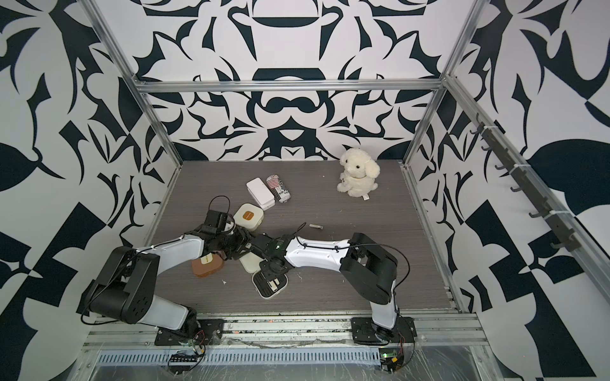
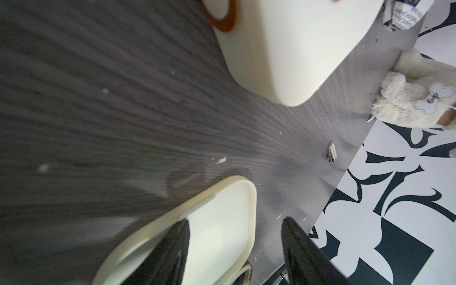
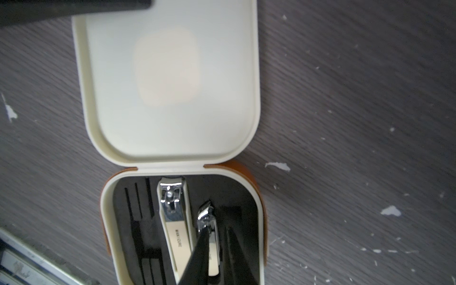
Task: Organize nail clipper sets
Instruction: Place the nail clipper in the storage box.
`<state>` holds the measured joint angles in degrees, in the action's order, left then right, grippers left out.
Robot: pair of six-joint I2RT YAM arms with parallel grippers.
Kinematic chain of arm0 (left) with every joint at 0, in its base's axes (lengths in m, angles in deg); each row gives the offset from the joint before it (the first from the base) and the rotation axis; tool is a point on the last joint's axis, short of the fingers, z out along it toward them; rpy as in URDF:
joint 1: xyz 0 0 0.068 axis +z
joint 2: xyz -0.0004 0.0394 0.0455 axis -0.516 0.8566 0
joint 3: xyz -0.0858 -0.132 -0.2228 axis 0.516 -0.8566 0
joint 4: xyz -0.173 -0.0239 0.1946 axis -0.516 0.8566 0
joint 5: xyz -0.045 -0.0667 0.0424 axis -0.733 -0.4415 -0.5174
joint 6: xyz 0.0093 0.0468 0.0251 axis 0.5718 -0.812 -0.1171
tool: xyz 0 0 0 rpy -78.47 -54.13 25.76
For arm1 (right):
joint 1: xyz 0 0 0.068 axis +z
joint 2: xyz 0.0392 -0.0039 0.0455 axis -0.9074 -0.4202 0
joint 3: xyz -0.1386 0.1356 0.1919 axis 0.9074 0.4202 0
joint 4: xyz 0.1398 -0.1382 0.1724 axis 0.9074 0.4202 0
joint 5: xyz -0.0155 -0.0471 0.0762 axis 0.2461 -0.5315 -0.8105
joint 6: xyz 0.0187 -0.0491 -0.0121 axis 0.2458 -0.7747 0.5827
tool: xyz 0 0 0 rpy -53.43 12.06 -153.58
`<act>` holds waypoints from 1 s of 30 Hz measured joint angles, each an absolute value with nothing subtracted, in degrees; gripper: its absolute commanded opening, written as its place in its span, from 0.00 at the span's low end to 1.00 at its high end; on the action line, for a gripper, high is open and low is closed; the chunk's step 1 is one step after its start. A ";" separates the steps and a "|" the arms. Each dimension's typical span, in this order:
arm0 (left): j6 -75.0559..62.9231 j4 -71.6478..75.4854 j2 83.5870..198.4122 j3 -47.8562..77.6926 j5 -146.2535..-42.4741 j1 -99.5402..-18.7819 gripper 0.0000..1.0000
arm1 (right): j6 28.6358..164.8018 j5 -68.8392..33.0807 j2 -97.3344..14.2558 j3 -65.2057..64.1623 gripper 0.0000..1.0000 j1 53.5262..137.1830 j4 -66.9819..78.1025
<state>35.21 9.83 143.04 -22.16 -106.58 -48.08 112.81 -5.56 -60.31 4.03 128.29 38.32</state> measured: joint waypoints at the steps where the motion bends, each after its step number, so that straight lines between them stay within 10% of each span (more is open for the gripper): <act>1: 35.21 9.83 143.04 -22.16 -106.58 -48.08 0.64 | 112.81 -5.61 -60.31 4.16 0.16 128.16 38.21; 30: 35.19 9.91 143.04 -22.13 -106.58 -48.06 0.64 | 112.66 -6.02 -59.24 6.34 0.18 127.39 38.00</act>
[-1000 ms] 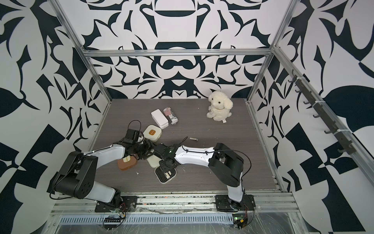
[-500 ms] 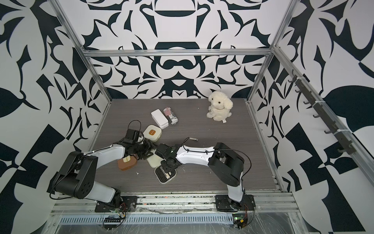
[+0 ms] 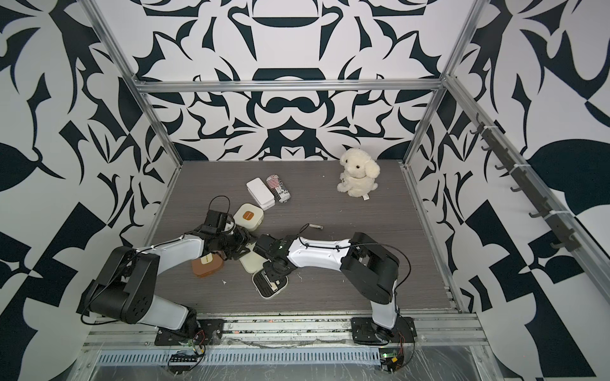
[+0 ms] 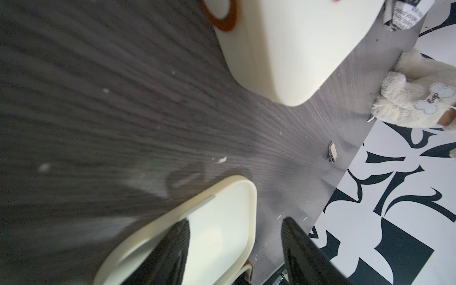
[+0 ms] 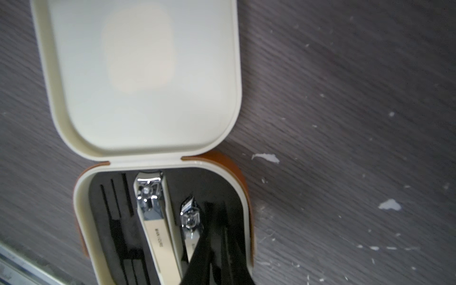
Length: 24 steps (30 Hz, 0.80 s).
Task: Organize nail clipper sets
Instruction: Place the nail clipper in the storage box.
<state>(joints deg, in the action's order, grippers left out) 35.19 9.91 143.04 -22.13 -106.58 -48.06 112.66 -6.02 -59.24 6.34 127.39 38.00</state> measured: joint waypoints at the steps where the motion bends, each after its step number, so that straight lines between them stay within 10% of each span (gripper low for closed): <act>1: 35.19 9.91 143.04 -22.13 -106.58 -48.08 0.64 | 112.61 -5.93 -59.00 6.32 0.19 127.39 38.17; 24: 35.19 9.94 143.04 -22.13 -106.58 -48.06 0.64 | 112.35 -8.51 -60.03 5.43 0.19 127.50 37.93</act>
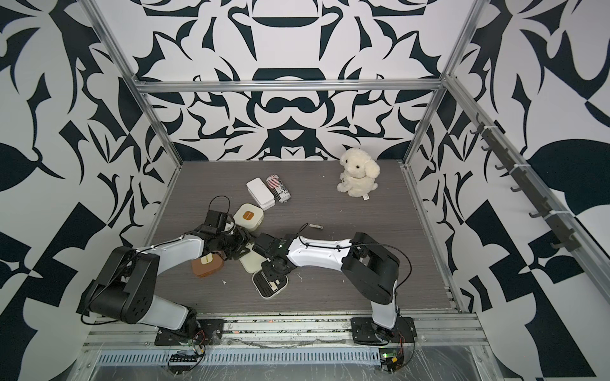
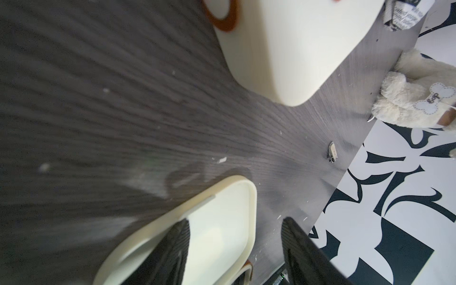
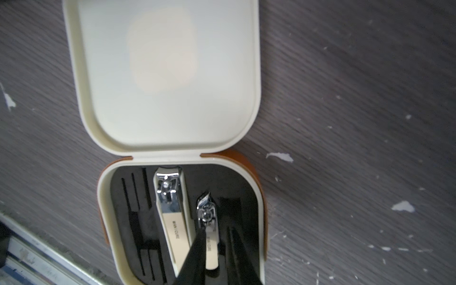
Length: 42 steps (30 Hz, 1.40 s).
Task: Organize nail clipper sets
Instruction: Place the nail clipper in the storage box, then move the nail clipper to the center of the board.
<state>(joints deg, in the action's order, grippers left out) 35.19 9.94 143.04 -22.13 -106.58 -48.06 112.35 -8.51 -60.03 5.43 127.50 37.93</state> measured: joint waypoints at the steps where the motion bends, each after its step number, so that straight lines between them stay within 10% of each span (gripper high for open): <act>1: 35.19 9.94 143.04 -22.13 -106.58 -48.08 0.64 | 112.35 -8.69 -60.24 5.43 0.19 127.50 37.91; 20: 35.17 10.02 143.04 -22.09 -106.58 -48.08 0.64 | 110.97 -6.42 -58.23 3.46 0.36 126.32 39.05; 42: 35.17 10.09 143.04 -22.09 -106.63 -48.08 0.64 | 105.25 -3.38 -67.52 -6.92 0.51 95.68 39.72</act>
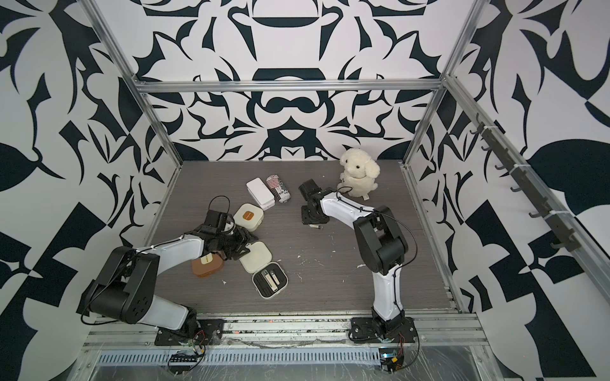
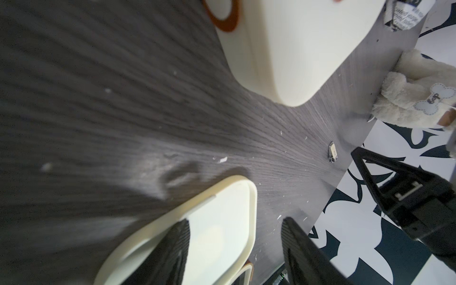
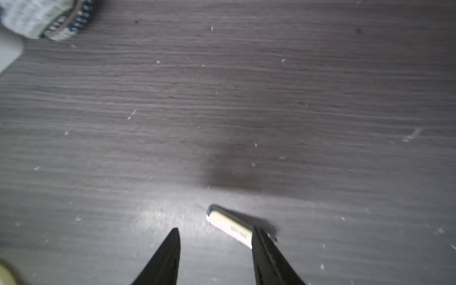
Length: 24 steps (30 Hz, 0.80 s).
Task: Organize nail clipper sets
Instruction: Move the nail clipper to the center of the board.
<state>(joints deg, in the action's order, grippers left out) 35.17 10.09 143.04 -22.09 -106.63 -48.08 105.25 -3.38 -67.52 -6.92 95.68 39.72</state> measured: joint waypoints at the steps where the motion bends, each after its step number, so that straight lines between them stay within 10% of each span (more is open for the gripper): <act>1: 35.17 10.07 143.04 -22.09 -106.63 -48.06 0.64 | 104.96 -3.62 -68.46 -7.56 0.51 95.54 39.72; 24: 35.17 10.11 143.04 -22.09 -106.63 -48.06 0.64 | 104.55 -7.33 -71.33 -7.58 0.46 97.80 38.48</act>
<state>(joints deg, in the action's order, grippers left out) 35.17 10.11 143.04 -22.09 -106.63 -48.06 104.55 -7.33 -71.33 -7.58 97.80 38.48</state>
